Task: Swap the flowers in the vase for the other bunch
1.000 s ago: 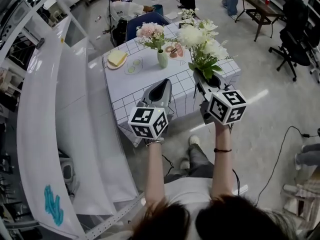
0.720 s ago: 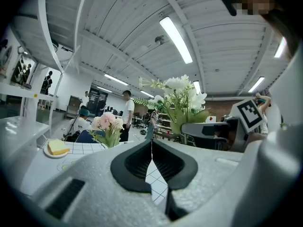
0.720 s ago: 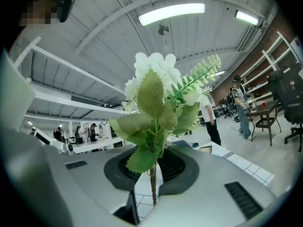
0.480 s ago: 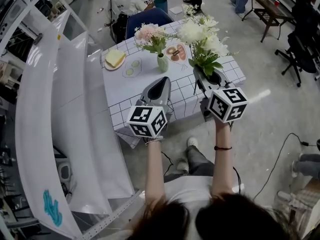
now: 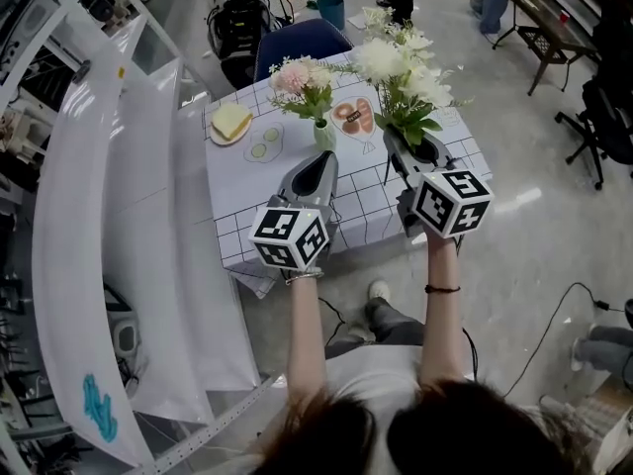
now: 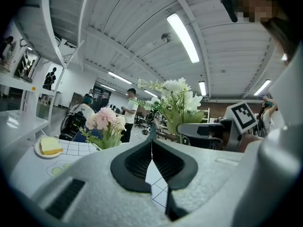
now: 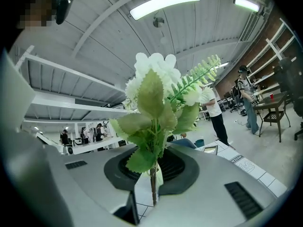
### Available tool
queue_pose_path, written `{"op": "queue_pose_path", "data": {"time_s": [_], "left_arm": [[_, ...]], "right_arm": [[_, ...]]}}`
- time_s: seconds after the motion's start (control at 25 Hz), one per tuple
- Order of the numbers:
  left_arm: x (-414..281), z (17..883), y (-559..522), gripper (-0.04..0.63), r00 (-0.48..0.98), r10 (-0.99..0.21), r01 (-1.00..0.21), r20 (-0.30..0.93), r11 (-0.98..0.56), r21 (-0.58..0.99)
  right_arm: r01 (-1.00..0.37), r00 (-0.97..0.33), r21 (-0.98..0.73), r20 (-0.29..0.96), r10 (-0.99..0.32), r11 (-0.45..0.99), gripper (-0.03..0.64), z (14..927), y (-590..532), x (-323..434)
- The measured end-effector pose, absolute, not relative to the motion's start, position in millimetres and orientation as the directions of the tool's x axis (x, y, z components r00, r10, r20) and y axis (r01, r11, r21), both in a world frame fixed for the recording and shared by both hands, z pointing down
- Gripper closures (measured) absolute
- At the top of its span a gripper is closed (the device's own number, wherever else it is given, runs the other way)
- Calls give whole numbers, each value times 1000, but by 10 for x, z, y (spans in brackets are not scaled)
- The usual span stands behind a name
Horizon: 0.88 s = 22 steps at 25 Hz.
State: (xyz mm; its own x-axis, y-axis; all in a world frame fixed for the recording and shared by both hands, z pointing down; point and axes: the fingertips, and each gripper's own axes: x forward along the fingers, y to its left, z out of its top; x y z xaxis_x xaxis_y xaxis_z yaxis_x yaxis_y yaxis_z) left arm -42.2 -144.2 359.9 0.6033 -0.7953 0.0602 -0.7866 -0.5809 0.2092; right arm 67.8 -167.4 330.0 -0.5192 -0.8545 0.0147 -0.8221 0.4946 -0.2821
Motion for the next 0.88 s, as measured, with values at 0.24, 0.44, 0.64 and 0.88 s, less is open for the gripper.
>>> {"op": "queue_pose_path", "data": {"time_s": [0.24, 0.44, 0.64, 0.88], "left_arm": [[-403, 3581, -1641, 581, 587, -808, -796, 50, -565, 218], [-448, 3681, -1760, 581, 560, -826, -817, 72, -535, 213], [-525, 3791, -1889, 581, 545, -833, -824, 94, -511, 247], [-585, 3993, -2081, 580, 531, -834, -836, 151, -486, 255]], "right_arm": [[-803, -548, -284, 8, -837, 523, 557, 3260, -1917, 689], [-800, -550, -295, 13, -835, 523, 557, 3319, -2083, 729], [-798, -548, -310, 17, -836, 516, 557, 3382, -2217, 747], [-799, -541, -330, 25, -841, 503, 557, 3450, -2395, 742]]}}
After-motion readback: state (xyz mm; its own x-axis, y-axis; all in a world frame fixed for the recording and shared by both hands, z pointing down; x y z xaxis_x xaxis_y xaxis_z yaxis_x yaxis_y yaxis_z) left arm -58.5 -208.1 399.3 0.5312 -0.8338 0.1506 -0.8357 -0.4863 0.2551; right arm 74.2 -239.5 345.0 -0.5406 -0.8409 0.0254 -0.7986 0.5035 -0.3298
